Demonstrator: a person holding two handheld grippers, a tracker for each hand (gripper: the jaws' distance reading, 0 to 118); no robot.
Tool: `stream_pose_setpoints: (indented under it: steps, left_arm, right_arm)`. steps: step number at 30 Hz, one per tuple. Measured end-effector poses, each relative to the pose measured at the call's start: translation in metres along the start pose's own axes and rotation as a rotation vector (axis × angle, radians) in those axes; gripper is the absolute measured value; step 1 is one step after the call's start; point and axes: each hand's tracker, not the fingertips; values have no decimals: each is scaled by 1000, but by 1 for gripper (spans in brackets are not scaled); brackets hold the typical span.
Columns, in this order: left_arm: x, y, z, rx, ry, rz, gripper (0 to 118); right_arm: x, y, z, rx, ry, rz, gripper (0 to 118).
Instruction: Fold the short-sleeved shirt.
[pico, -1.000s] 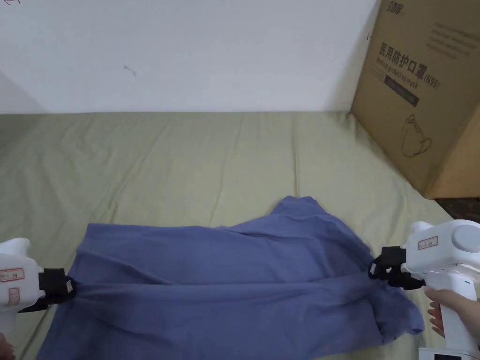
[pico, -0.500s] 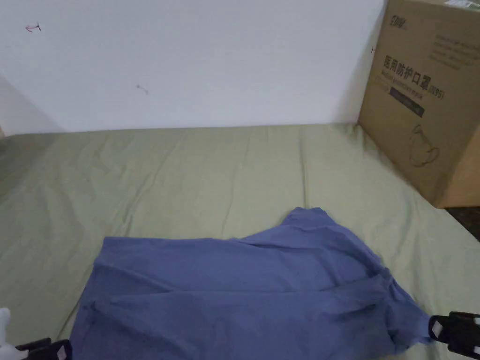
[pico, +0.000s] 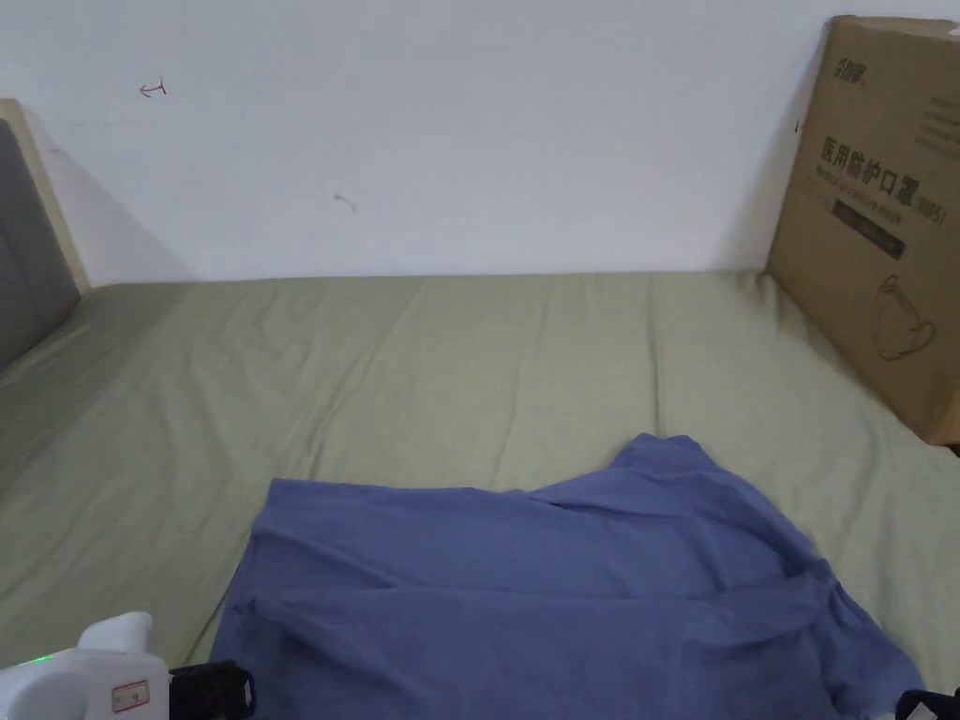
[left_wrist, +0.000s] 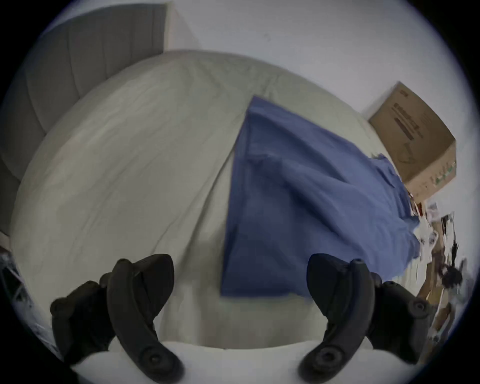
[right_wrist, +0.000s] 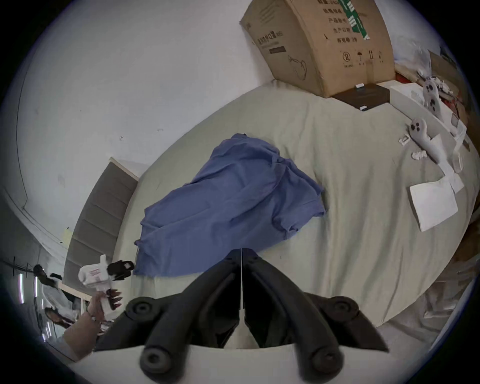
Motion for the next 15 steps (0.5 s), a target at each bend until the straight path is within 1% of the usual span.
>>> stream_pose_setpoints:
  steps: [3,4,5,6,7,8,9,10,11,12,13,14,15]
  left_arm:
    - [-1,0,-21,-35,-4,13,108]
    - [5,-2,-15,-17,24,-28,103]
    - [10,-4,-8,20,34,-82,83]
    - [17,-5,-4,56,33,-146,34]
    - [20,-6,1,69,41,-192,3]
    - [22,-7,6,64,40,-216,2]
    - [20,-9,15,77,-5,-186,2]
    - [34,-14,34,77,-70,-148,2]
    - [33,-11,42,81,-90,-140,2]
    - [32,-10,50,103,-51,-151,2]
    - [30,-9,57,123,-22,-158,2]
    - [33,-6,64,120,-28,-152,2]
    - [29,-4,68,121,-47,-132,2]
  right_arm:
    - [3,1,-2,-9,-36,12,0]
    - [6,4,-5,-11,-60,20,0]
    - [11,10,-12,-31,-85,41,0]
    - [18,16,-19,-45,-108,73,0]
    - [34,23,-26,-43,-141,88,0]
    - [41,30,-32,-36,-191,92,0]
    - [47,38,-38,-32,-216,87,7]
    - [55,47,-45,-28,-184,77,32]
    - [64,53,-52,-10,-141,61,71]
    - [70,62,-62,-20,-137,50,108]
    - [73,69,-76,-73,-161,35,111]
    - [76,74,-87,-87,-200,22,111]
    - [77,78,-93,-80,-211,5,111]
